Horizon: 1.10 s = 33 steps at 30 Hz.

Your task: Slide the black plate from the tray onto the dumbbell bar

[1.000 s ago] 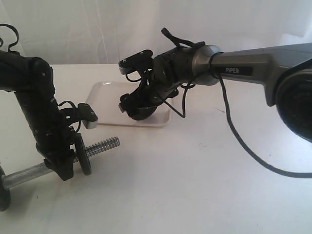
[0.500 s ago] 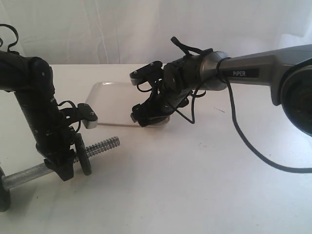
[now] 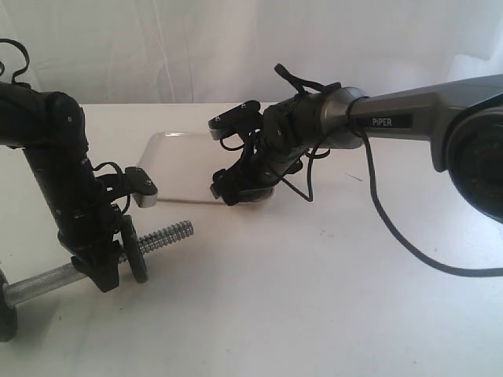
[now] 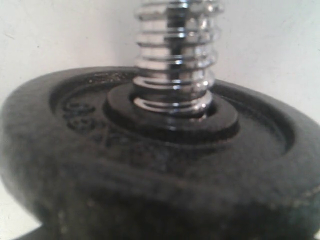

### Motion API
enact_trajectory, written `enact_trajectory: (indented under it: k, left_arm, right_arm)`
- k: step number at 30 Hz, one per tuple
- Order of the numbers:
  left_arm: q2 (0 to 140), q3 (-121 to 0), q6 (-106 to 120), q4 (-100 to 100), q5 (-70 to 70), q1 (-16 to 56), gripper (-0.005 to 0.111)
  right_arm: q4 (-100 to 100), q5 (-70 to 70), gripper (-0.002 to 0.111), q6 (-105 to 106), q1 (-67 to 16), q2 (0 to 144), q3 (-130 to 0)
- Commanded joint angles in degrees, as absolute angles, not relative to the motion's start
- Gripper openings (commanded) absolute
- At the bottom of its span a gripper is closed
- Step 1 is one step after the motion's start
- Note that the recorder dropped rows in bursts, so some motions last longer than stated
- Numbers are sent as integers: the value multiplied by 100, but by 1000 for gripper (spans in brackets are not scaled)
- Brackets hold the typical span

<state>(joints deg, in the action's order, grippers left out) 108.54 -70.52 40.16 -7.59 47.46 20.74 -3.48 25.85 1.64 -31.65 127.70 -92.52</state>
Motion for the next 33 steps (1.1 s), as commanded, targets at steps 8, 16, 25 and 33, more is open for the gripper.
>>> enact_trajectory:
  k: [8,16,25,33]
  left_arm:
    - [10671,-7072,4027,-1015,5065,2068,0]
    - [10671,-7072,4051,-1015,5028,2068,0]
    - [10671,-7072,4049,-1015,5017,2068,0]
    - [10671,-7072,4049,-1096,5068,2068,0]
  right_arm:
    - [-405,2459,35,266,-3120,12748,-9269]
    - [-384,2406,76,75,-3120,12748,-9564]
    - [-384,2520,91,0,-3120,12758,-9690]
    - [-403,2421,100,-127,-3120,13011,-9764]
